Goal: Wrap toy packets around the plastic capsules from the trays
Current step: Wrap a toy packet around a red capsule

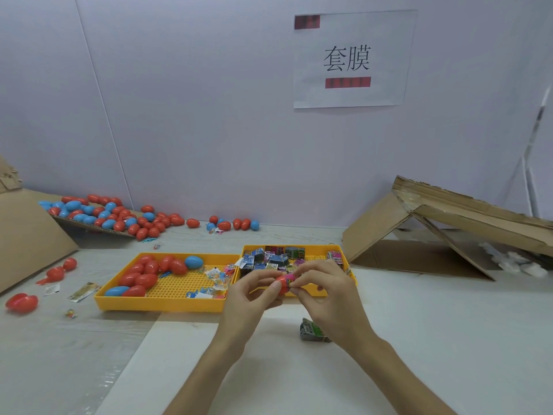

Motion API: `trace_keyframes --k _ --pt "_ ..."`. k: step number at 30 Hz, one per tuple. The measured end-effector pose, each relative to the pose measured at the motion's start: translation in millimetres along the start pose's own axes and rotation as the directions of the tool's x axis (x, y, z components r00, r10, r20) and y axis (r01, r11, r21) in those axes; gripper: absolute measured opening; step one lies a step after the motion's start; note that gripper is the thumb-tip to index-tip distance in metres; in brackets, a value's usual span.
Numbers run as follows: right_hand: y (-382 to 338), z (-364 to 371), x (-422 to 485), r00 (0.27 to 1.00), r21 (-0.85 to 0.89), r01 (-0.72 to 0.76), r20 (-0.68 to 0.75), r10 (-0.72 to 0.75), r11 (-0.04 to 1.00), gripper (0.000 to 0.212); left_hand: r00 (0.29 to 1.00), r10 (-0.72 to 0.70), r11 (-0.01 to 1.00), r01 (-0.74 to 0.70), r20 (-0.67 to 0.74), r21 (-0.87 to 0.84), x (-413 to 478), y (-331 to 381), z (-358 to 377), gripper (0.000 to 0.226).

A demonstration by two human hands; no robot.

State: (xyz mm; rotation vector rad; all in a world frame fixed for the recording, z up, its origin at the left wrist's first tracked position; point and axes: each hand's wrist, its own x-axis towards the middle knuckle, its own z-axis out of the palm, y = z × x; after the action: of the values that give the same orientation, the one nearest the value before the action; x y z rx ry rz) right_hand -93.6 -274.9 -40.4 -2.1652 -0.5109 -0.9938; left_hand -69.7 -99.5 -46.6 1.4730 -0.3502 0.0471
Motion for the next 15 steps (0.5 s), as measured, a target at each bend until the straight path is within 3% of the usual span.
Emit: trace_keyframes --k 15 --pt "-1.7 0.2 0.9 0.999 0.027 -0.038 -0.003 0.038 0.999 0.010 0.999 0.049 0.999 -0.049 -0.006 0.014 0.6 1.4 -2.6 0.023"
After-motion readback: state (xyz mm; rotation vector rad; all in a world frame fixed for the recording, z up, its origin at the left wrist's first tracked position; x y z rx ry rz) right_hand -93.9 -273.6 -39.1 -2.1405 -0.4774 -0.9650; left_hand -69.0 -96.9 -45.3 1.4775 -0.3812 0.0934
